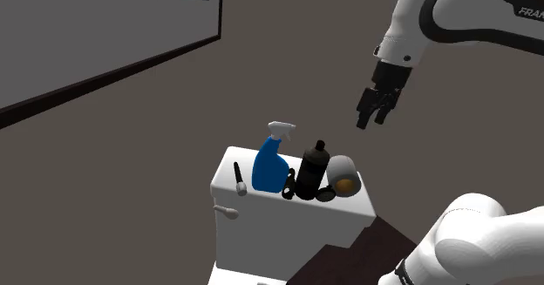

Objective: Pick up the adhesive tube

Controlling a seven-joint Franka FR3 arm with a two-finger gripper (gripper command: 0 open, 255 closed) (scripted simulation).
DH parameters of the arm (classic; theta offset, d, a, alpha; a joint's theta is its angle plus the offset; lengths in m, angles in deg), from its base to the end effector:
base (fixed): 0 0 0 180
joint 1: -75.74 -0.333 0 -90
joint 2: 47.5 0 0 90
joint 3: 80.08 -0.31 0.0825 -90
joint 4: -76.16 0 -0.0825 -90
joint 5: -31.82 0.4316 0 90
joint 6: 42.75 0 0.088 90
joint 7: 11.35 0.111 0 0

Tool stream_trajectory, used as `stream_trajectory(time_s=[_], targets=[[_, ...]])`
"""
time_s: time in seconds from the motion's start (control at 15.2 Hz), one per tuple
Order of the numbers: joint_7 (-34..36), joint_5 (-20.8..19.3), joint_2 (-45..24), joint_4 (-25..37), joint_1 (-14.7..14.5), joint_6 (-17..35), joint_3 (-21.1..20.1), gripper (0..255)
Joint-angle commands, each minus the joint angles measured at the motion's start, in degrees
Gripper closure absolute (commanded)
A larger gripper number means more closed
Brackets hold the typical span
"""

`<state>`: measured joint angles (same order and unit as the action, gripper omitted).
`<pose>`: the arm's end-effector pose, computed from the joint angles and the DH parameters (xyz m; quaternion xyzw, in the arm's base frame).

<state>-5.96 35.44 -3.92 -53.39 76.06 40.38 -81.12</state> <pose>0.3531 0.0138 0.6119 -0.9986 0.0404 0.0261 0.0239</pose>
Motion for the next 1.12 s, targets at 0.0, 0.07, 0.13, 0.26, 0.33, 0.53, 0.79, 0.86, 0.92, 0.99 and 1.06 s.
stream_trajectory(time_s=[0.0, 0.07, 0.13, 0.26, 0.33, 0.53, 0.79, 0.86, 0.92, 0.99, 1.06], targets=[[0.0, 0.0, 0.0, 0.0, 0.0, 0.0, 0.0, 0], [4.06, 0.91, 4.9, -5.26, 0.78, 5.84, -2.0, 0], [8.11, 1.86, 9.57, -10.33, 1.6, 11.71, -4.34, 0], [16.51, 3.93, 17.96, -19.73, 3.15, 23.52, -10.14, 0], [21.02, 5.07, 21.52, -23.96, 3.87, 29.47, -13.69, 0], [36.46, 8.81, 28.62, -33.86, 6.66, 47.31, -27.69, 0], [48.62, 12.0, 30.25, -38.51, 10.18, 59.36, -40.54, 0], [48.97, 12.29, 30.12, -39.14, 9.94, 60.02, -41.11, 0], [49.33, 12.58, 29.96, -39.76, 9.7, 60.69, -41.69, 0], [49.71, 12.86, 29.77, -40.38, 9.46, 61.37, -42.27, 0], [50.1, 13.15, 29.56, -40.98, 9.23, 62.07, -42.87, 0]])
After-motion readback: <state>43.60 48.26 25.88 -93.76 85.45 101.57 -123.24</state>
